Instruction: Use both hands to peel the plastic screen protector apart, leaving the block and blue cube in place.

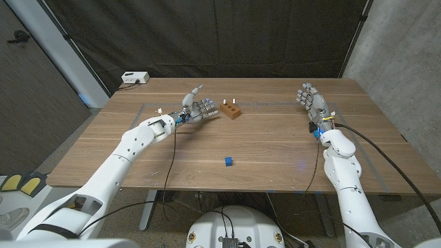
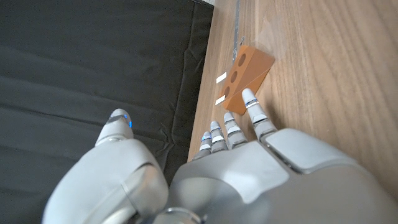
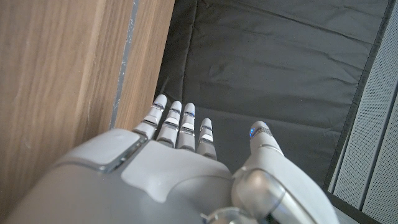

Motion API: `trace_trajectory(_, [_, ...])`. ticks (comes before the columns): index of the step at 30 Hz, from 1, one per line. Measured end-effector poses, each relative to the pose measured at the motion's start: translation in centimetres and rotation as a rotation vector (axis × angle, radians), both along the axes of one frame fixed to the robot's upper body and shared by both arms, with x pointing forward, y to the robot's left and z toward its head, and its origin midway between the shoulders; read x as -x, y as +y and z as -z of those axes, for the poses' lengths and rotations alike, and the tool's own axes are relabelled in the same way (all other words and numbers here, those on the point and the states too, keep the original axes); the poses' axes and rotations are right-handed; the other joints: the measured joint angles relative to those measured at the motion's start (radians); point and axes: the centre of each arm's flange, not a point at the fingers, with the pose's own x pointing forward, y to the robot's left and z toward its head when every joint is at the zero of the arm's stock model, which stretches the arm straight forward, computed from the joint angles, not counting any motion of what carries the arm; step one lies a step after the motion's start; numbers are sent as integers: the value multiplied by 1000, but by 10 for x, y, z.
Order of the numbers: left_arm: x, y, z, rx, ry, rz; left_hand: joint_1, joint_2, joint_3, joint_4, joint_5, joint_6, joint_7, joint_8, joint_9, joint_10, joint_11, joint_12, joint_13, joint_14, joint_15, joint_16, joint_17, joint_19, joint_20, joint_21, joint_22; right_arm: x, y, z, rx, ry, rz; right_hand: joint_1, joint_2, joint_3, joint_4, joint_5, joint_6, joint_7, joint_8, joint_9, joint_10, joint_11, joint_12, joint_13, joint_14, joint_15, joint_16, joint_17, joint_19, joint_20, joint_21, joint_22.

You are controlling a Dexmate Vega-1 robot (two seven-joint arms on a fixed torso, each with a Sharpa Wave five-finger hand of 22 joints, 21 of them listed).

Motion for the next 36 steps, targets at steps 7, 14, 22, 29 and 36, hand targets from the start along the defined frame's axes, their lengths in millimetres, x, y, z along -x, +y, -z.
trace_trajectory(7, [3, -1, 4, -18, 76, -13, 27, 6, -3, -3, 0, 22, 24, 0, 0, 18, 18, 8, 0, 28, 3, -7, -5, 59, -12, 11, 0, 2, -1, 1, -3, -3, 3, 0, 0, 0, 0, 0, 0, 0, 0, 0, 0, 0, 0, 0, 0, 0, 0, 0, 0, 0, 0, 0])
trace_trajectory(14, [7, -1, -3, -70, 118, -2, 50, 20, 5, -10, 0, 73, 25, 8, 0, 60, 19, 27, 0, 83, -4, -7, -2, 123, -31, 26, -5, 4, -2, 0, -4, -13, 7, -4, 4, 0, 0, 0, 0, 0, 0, 0, 0, 0, 0, 0, 0, 0, 0, 0, 6, 6, 0, 0])
trace_trajectory(22, [3, -1, -12, -166, 156, 41, 66, 16, 4, -19, -5, 104, 27, 8, 0, 84, 37, 38, -5, 111, 10, -15, -2, 178, -48, 34, -5, 6, -3, -1, -3, -24, 7, -8, 0, 0, 0, 0, 0, 0, 0, 0, 0, 0, 0, 0, 0, 0, 0, 0, 6, 6, 0, 0])
trace_trajectory(29, [0, 1, -14, -233, 188, 72, 81, -16, -17, -22, 0, 180, 31, 13, 0, 176, 41, 79, -5, 200, 8, -15, -2, 257, -70, 49, -8, 7, -3, -1, -7, -30, 8, -9, -1, 0, 0, 0, 0, 0, 0, 0, 0, 0, 0, 0, 5, 5, 0, 0, 6, 6, -1, 0])
trace_trajectory(36, [-4, 2, -15, -287, 209, 91, 113, -7, -17, -22, 0, 307, 41, 33, 0, 324, 4, 147, -5, 343, -25, -9, 3, 369, -102, 65, -9, 8, -4, -1, -11, -36, 9, -9, -1, 0, 0, 0, 3, -3, 0, 0, 4, 4, 0, 0, 5, 5, 0, 0, 6, 5, -4, 0])
